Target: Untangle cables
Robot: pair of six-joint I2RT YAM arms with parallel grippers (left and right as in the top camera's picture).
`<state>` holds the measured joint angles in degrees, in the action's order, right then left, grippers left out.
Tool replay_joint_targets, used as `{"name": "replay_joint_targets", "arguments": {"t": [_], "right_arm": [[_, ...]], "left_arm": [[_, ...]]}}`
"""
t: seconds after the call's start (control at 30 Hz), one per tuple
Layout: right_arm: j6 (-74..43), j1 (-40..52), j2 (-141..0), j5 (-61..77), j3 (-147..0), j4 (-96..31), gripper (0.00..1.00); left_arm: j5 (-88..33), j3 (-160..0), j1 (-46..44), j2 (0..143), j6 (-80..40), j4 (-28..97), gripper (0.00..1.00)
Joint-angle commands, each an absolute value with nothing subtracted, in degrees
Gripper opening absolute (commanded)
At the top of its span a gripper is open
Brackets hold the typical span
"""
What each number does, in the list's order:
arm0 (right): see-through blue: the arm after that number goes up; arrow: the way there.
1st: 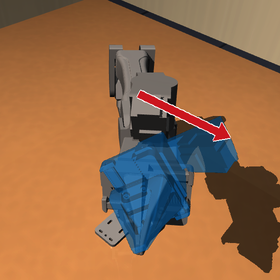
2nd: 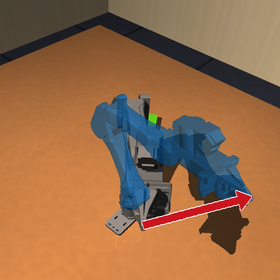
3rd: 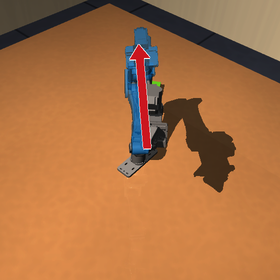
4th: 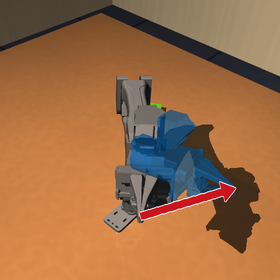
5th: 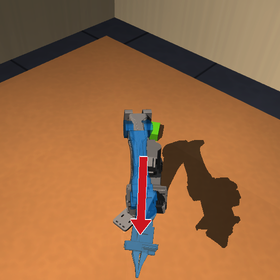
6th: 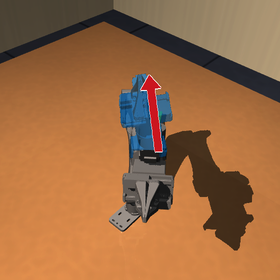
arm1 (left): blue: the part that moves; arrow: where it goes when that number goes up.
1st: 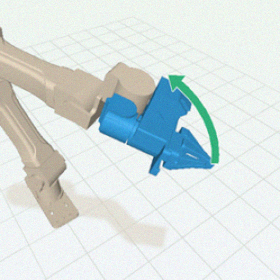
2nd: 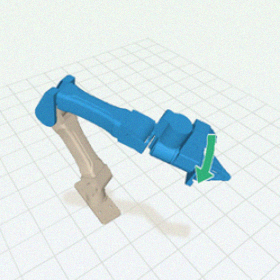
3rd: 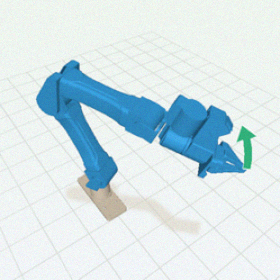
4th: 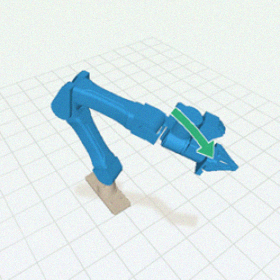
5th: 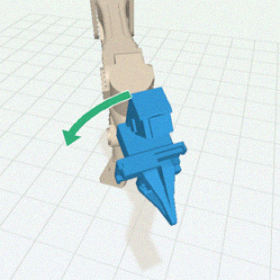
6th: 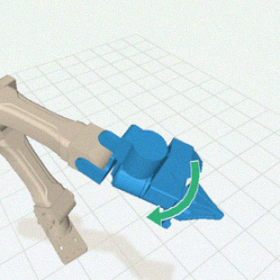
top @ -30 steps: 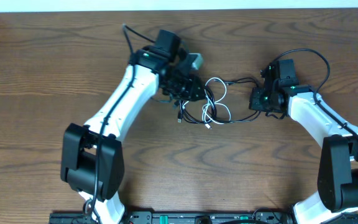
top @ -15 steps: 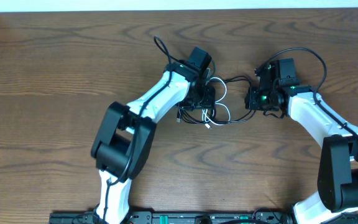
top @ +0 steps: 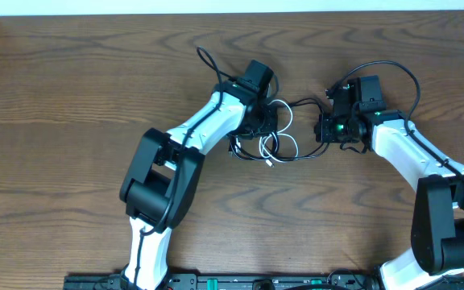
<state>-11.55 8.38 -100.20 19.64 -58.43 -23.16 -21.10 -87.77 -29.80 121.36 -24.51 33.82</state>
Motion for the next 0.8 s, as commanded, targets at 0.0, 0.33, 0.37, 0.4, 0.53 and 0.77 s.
{"name": "replay_joint_targets", "arguments": {"t": [0.0,0.33,0.37,0.4,0.53,0.77], "right_arm": [[-8.3,8.7,-99.0,20.3,-58.7,-23.0,0.01],[3.9,8.7,-99.0,42.3,-58.7,-20.6,0.01],[4.0,8.7,-99.0,41.9,-58.7,-20.5,0.01],[3.9,8.6,-99.0,41.6,-58.7,-20.5,0.01],[3.8,8.6,-99.0,39.2,-58.7,-20.5,0.01],[-5.7,8.6,-99.0,15.4,-58.7,-21.7,0.01]], "left_arm": [[-27.3,-88.2,-27.9,115.9,-21.0,33.9,0.08],[-28.7,-88.2,-25.7,101.2,-17.8,36.8,0.08],[-27.6,-88.2,-25.7,100.0,-17.8,37.1,0.07],[-26.4,-88.2,-25.7,99.2,-17.8,37.4,0.07],[-18.3,-88.2,-25.7,96.8,-17.8,40.3,0.07],[4.8,-88.2,-25.7,96.4,-18.2,47.2,0.07]]}}
